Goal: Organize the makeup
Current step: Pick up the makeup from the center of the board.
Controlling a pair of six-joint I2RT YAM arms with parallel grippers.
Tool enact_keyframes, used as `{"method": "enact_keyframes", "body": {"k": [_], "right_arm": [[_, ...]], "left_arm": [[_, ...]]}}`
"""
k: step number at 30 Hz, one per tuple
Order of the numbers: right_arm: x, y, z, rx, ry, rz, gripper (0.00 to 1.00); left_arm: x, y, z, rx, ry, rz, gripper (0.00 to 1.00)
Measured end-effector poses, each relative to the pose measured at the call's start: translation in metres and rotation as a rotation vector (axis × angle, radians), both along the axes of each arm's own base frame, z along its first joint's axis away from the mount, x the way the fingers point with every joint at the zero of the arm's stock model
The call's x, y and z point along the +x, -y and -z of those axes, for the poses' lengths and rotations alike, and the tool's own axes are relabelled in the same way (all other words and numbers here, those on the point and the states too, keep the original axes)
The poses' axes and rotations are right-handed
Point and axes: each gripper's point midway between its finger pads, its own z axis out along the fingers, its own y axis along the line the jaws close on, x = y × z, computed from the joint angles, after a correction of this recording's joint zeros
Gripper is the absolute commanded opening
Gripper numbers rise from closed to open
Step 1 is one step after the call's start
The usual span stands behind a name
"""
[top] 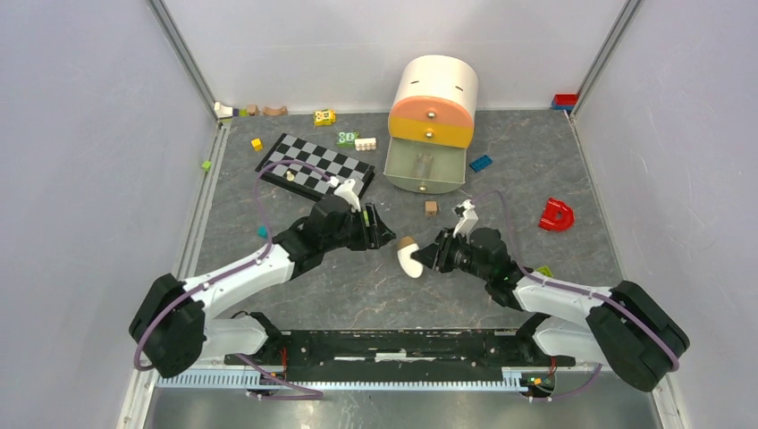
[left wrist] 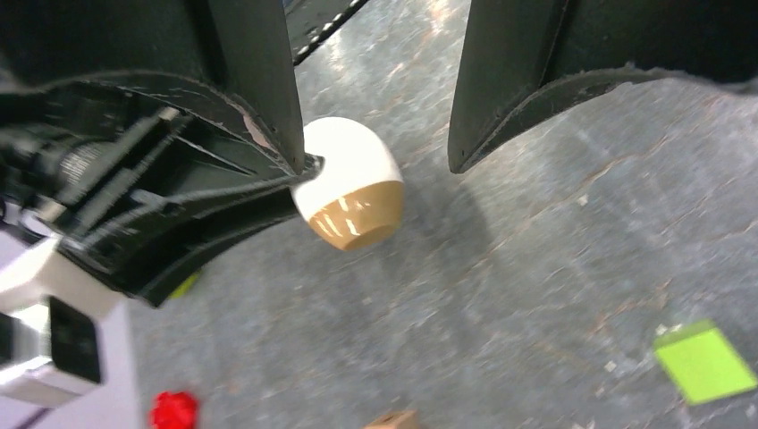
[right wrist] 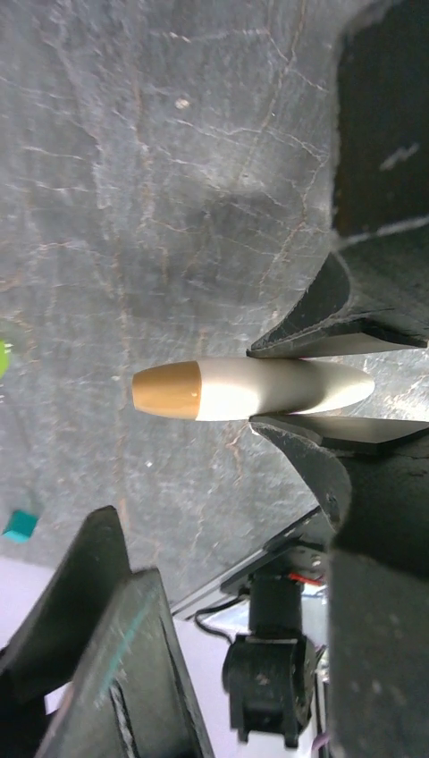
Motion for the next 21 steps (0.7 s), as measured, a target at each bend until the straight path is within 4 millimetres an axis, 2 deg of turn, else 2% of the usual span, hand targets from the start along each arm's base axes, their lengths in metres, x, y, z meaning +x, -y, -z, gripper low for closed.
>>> {"method": "enact_keyframes", "body": {"k": [6,9,15,21], "right_arm": [[0.015,0.012,-0.030,0.089,0.034,0.056,0.00],[0.021,0.017,-0.044,0.147,0.035,0.075,0.00],[0.026,0.017,-0.082,0.304,0.044,0.074,0.00],[0.021,0.010,-0.121,0.458,0.060,0.026,0.00]], "left_arm": [[-0.002,0.016,-0.056,-0.197,0.127,0.046,0.67],[-0.003,0.021,-0.076,-0.258,0.171,0.069,0.67],[-0.004,0.027,-0.094,-0.316,0.212,0.097,0.67],[-0.003,0.030,-0.105,-0.352,0.240,0.101,0.67]]}}
